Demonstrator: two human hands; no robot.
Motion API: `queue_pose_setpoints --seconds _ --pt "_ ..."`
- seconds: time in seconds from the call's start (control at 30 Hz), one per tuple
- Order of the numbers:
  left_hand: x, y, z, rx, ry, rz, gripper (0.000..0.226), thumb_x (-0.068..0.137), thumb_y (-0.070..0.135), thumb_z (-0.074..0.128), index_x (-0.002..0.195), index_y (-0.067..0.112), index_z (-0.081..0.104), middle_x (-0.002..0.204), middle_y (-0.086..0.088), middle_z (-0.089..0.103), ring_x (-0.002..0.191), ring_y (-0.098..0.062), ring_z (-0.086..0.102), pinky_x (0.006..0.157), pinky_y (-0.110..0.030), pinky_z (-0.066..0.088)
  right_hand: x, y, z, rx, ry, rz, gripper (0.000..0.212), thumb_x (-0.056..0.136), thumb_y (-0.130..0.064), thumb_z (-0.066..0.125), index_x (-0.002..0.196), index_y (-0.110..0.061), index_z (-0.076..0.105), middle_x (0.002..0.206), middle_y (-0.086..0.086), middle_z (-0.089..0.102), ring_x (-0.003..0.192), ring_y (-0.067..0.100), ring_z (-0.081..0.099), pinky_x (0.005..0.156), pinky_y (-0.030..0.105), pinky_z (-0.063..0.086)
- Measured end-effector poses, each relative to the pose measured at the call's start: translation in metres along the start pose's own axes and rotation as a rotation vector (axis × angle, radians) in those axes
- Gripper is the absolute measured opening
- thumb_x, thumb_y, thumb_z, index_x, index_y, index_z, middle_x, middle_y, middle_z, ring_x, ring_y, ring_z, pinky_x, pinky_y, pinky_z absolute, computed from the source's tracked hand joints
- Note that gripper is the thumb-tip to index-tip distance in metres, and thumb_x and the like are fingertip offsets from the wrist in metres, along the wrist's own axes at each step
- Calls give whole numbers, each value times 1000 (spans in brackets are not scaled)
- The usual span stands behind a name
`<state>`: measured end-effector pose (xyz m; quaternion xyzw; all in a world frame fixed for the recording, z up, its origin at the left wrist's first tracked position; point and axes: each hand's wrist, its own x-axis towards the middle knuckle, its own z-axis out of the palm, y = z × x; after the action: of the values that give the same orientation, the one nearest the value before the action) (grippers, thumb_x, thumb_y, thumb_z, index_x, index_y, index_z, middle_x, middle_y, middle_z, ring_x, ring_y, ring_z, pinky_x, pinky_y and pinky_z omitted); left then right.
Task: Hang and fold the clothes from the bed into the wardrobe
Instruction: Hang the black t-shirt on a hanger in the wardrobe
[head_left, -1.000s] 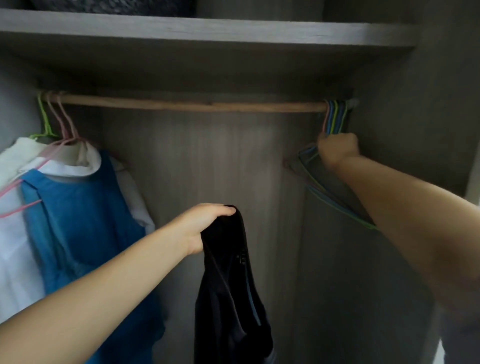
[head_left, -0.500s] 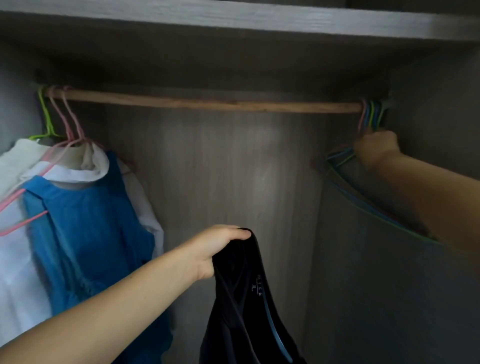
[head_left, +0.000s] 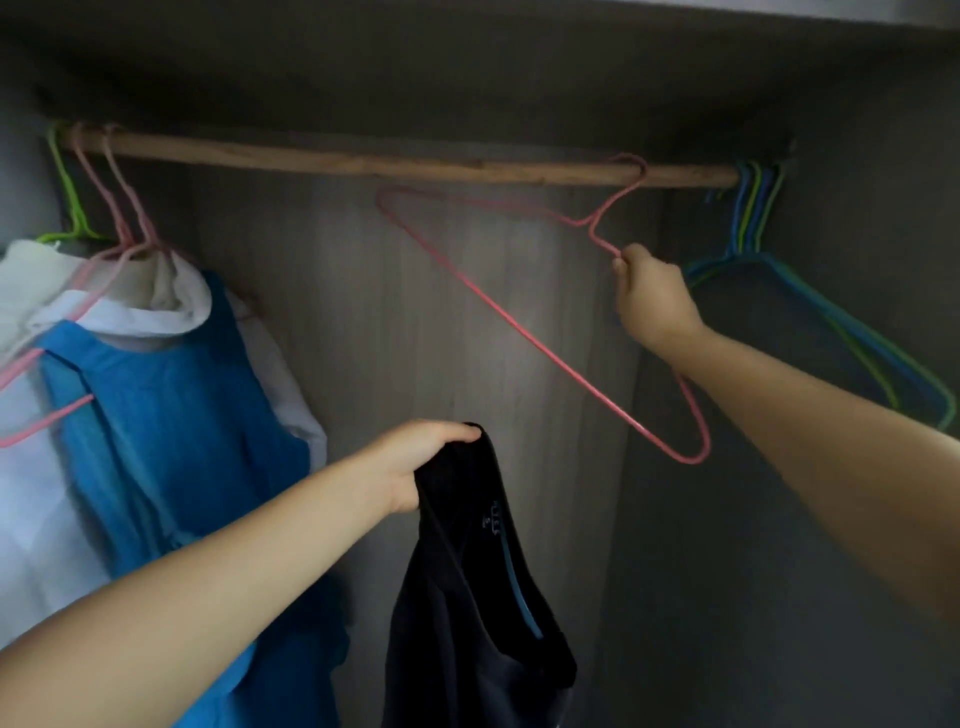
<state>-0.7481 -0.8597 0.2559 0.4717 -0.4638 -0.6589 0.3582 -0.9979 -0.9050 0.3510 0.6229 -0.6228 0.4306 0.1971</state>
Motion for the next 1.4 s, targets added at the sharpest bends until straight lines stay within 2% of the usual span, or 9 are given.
queue_pose_setpoints --seconds 0.2,0.33,0.43,0.57,0.73,0.87,1.03,1.27,1.4 --pt "12 -19 -18 5 2 -73 20 89 17 66 99 0 65 96 -16 67 84 -29 64 66 -32 53 -2 -17 3 186 94 -75 24 100 -18 41 105 2 54 87 32 61 80 47 60 69 46 44" --pt "16 -16 -30 -31 27 -79 25 88 18 67 101 -3 63 101 -18 66 88 -31 63 72 -35 52 -43 -13 9 248 190 -113 16 100 -17 43 99 -4 52 67 10 52 60 31 53 57 33 34" --pt "19 -13 -35 -18 23 -83 29 86 19 69 104 -3 64 107 -19 66 95 -32 63 81 -37 51 -90 -7 21 562 162 109 2 98 -20 50 97 -18 51 64 -5 45 51 6 42 50 23 34" --pt "24 -17 -30 11 9 -78 36 85 18 70 114 -2 62 111 -18 65 96 -31 63 87 -38 50 -119 -12 21 1085 -16 609 31 99 -37 48 76 -19 59 45 -11 31 37 5 25 35 15 20" --pt "27 -33 -36 -18 32 -120 38 87 17 68 118 -3 59 116 -20 62 102 -33 61 91 -41 49 -145 -23 -9 1543 111 718 50 98 -46 44 56 -21 55 39 -11 22 32 3 17 30 16 13" --pt "22 -38 -35 -45 15 -135 32 88 14 66 114 -3 62 104 -19 66 88 -32 63 87 -43 51 -159 -31 -25 1795 132 722 58 94 -52 44 45 -22 49 35 -8 21 30 5 14 28 17 11" --pt "12 -21 -26 -16 -63 -103 14 84 14 69 91 3 69 83 -14 69 67 -27 66 60 -36 55 -195 -56 9 1594 -13 753 58 90 -54 46 42 -21 47 38 -10 21 31 4 17 33 18 10" --pt "31 13 -96 -81 109 -26 25 93 13 54 69 8 61 52 -9 64 47 -21 64 41 -29 54 -235 -39 3 1057 -625 609 44 85 -49 48 66 -12 62 47 -3 21 38 7 16 37 12 15" --pt "48 -13 -113 -71 63 -135 25 93 14 55 68 11 59 63 -10 64 67 -25 61 49 -35 57 -215 -38 -28 776 -872 541 46 90 -48 44 72 -12 64 47 -6 25 38 6 16 36 11 15"
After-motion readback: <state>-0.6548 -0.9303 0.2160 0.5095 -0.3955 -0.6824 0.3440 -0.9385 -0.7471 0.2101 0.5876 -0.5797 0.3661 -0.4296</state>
